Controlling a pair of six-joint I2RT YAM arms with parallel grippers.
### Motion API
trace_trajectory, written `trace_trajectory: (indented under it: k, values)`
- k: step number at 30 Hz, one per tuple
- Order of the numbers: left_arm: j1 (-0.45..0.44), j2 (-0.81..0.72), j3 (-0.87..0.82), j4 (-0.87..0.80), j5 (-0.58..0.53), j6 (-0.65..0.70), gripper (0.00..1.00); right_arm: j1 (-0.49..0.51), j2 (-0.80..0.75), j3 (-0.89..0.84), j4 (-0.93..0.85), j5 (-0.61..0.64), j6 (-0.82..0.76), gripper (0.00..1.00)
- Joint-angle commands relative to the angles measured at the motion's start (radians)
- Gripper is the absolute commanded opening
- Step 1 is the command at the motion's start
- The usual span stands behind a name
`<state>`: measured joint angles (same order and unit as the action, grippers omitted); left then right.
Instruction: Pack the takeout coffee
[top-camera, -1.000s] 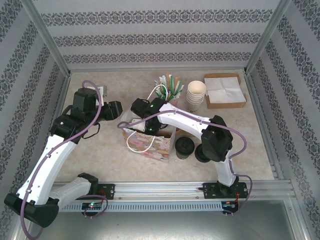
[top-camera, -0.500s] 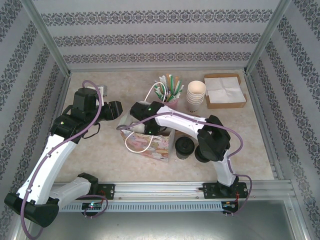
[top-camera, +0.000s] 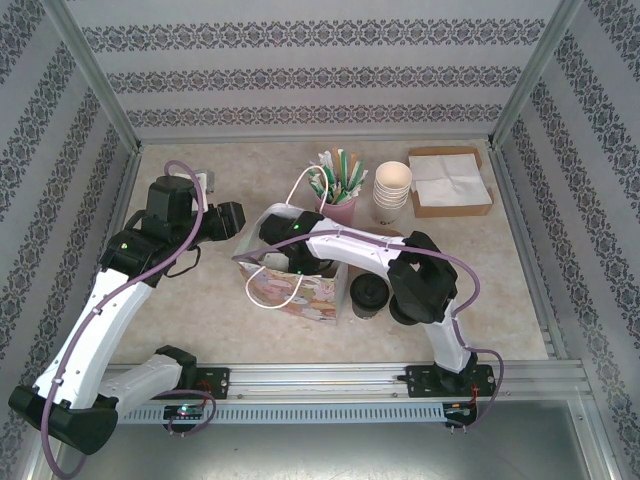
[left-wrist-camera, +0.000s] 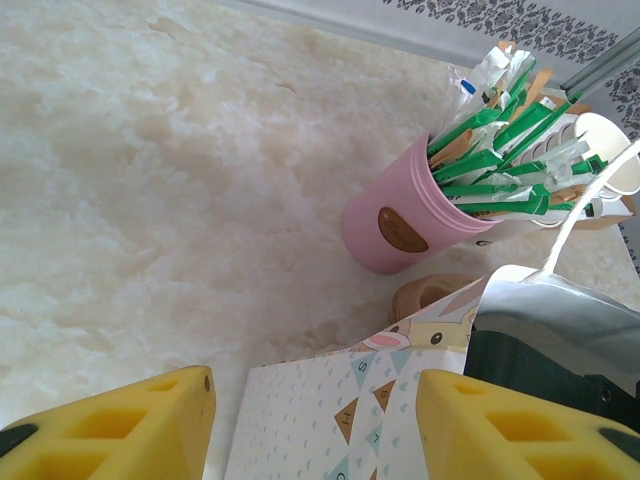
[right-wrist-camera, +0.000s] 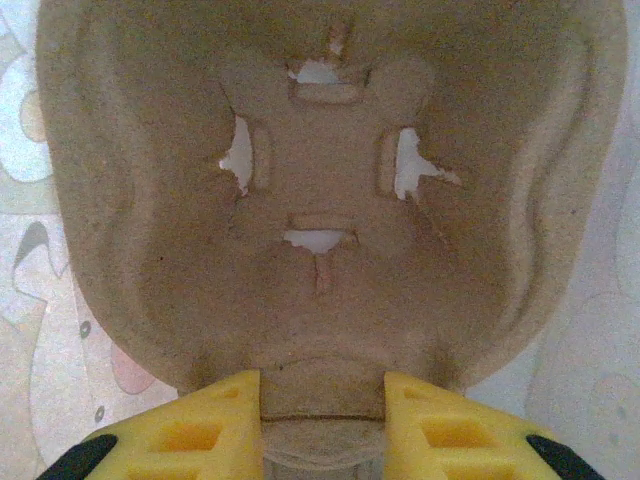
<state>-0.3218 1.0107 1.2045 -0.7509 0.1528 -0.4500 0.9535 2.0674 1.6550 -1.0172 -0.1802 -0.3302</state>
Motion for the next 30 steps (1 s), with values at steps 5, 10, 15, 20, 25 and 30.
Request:
trace_trajectory:
  k: [5,10,15,20,25,30]
  values:
    - [-0.012,-0.011,-0.005,-0.013,0.004,-0.012,0.56,0.013,0.058,-0.055,0.011,0.015,0.026,0.32]
    - [-0.013,-0.011,-0.004,-0.013,0.006,-0.013,0.56,0.013,0.062,-0.067,0.022,0.015,0.032,0.33]
    - [-0.012,-0.013,-0.004,-0.011,0.009,-0.017,0.56,0.012,0.050,-0.072,0.043,0.013,0.039,0.35]
    - [-0.013,-0.014,0.000,-0.015,0.010,-0.016,0.56,0.013,0.016,-0.052,0.050,0.028,0.050,0.45]
    - [-0.012,-0.020,-0.004,-0.008,0.025,-0.023,0.56,0.010,-0.026,-0.024,0.054,0.045,0.056,0.54]
    - [-0.012,-0.009,-0.009,-0.011,0.052,-0.032,0.55,0.011,-0.069,-0.012,0.055,0.053,0.061,0.64]
